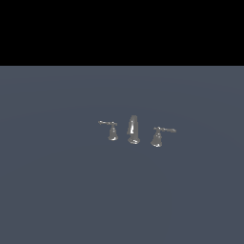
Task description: Turn on the faucet by rotating a designated handle.
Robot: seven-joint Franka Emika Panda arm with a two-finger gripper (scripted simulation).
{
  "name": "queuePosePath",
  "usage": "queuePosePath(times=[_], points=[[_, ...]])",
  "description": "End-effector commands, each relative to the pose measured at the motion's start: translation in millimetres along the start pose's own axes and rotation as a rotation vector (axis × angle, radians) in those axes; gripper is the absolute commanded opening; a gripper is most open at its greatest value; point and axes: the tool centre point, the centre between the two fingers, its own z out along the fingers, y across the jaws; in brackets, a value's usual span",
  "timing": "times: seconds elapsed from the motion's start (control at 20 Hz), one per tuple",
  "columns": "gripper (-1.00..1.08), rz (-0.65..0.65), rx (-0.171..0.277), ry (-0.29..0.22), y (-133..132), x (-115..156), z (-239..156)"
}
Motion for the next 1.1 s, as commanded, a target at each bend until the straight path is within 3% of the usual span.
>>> queuePosePath(times=[0.0,0.55,1.05], points=[[-1.0,0.0,0.0,0.0,0,0,0],[-1.0,0.082,0.0,0.001,-6,16,19],[-1.0,0.299,0.0,0.003,-15,61,70]])
